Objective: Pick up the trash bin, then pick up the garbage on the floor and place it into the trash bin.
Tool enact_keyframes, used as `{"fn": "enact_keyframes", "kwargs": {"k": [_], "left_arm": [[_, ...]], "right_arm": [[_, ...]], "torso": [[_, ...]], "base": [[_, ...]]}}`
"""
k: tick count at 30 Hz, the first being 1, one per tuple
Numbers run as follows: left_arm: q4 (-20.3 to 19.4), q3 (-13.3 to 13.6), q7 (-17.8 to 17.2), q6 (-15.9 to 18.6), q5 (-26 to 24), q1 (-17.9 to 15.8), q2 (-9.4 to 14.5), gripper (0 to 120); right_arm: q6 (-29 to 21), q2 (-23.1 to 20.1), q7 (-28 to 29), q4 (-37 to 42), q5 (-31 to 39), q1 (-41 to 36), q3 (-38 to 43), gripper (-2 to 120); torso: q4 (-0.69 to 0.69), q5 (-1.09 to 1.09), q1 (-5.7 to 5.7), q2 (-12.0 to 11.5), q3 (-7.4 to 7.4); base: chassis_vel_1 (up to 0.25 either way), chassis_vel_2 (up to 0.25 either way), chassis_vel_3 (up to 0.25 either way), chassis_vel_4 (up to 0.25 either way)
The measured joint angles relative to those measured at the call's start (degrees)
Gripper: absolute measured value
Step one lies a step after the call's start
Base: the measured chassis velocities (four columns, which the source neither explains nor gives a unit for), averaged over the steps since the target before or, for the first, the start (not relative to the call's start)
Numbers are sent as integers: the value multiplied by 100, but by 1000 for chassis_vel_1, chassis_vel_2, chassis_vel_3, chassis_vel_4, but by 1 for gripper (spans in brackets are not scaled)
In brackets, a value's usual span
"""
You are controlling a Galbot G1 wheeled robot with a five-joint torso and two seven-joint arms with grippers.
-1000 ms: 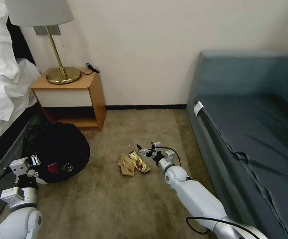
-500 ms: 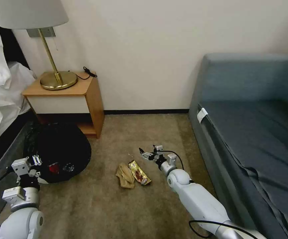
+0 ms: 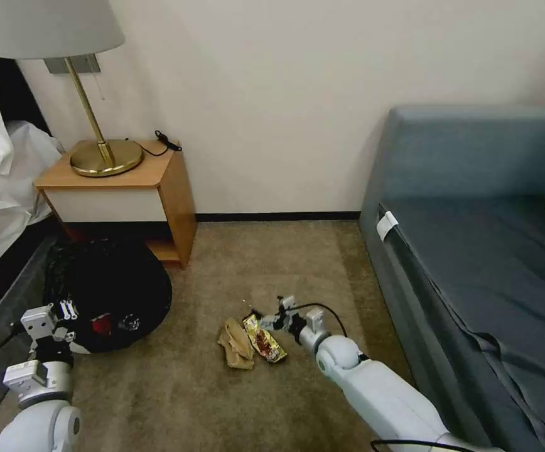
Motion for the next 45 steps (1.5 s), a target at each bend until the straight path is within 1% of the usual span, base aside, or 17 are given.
{"fn": "enact_keyframes", "kwargs": {"k": [4, 5, 6, 8, 9, 11, 12, 14, 15, 18, 19, 21, 26, 28, 31, 37, 45], "left_arm": [[13, -2, 1, -23, 18, -13, -44, 5], [-1, 0, -6, -24, 43, -20, -75, 5], [-1, 0, -6, -24, 43, -20, -75, 5], [-32, 41, -19, -22, 145, -23, -127, 5], [-32, 41, -19, -22, 145, -23, -127, 5], [-40, 99, -22, 8, 241, -10, -183, 5], [-40, 99, -22, 8, 241, -10, -183, 5], [7, 154, -21, 13, 294, -50, -286, 5], [7, 154, -21, 13, 294, -50, -286, 5], [52, 169, -8, -15, 343, -62, -394, 5], [52, 169, -8, -15, 343, -62, -394, 5], [72, 171, 7, -54, 364, -43, -440, 5], [104, 155, 19, -96, 368, -34, -482, 5], [155, 149, 31, -145, 387, -31, -518, 5], [191, 147, 45, -166, 400, -27, -549, 5], [244, 143, 53, -179, 410, -65, -550, 5], [283, 160, 53, -167, 418, -133, -525, 5]], "right_arm": [[-70, 47, -36, -81, 43, 163, -252, 100], [-142, 123, -65, -192, 88, 298, -448, 100], [-142, 123, -65, -192, 88, 298, -448, 100], [-226, 297, -170, -513, 148, 521, -754, 100], [-226, 297, -170, -513, 148, 521, -754, 100], [-236, 474, -370, -957, 100, 660, -977, 100], [-236, 474, -370, -957, 100, 660, -977, 100], [-179, 691, -561, -1514, -49, 696, -1046, 100], [-179, 691, -561, -1514, -49, 696, -1046, 100], [10, 994, -730, -2213, -385, 706, -1039, 100], [10, 994, -730, -2213, -385, 706, -1039, 100], [105, 1185, -772, -2539, -512, 739, -1020, 100], [196, 1398, -825, -2853, -611, 806, -999, 100], [311, 1585, -902, -3180, -704, 877, -947, 100], [439, 1758, -978, -3467, -871, 930, -829, 100], [567, 1952, -1067, -3840, -1025, 1041, -718, 100], [600, 2015, -1211, -3998, -1062, 1066, -636, 98]], "torso": [[1, -1, 0, 0, 0], [1, 1, 0, 0, 0], [1, 1, 0, 0, 0], [1, 1, 0, 0, 0], [1, 1, 0, 0, 0], [2, 1, 0, 0, 0], [2, 1, 0, 0, 0], [0, 0, 0, 0, 0], [0, 0, 0, 0, 0], [0, 0, 0, 0, 0], [0, 0, 0, 0, 0], [0, 0, 0, 0, 0], [1, 0, 0, 0, 0], [0, 0, 0, 0, 0], [1, 0, 0, 0, 0], [1, 0, 0, 0, 0], [0, 0, 0, 0, 0]], "base": [[0, 0, 0, 0], [0, 0, 0, 0], [0, 0, 0, 0], [0, 0, 0, 0], [0, 0, 0, 0], [0, 0, 0, 0], [0, 0, 0, 0], [0, 0, 0, 0], [0, 0, 0, 0], [0, 0, 0, 0], [0, 0, 0, 0], [0, 0, 0, 0], [0, 0, 0, 0], [0, 0, 0, 0], [0, 0, 0, 0], [0, 0, 0, 0], [0, 0, 0, 0]]}}
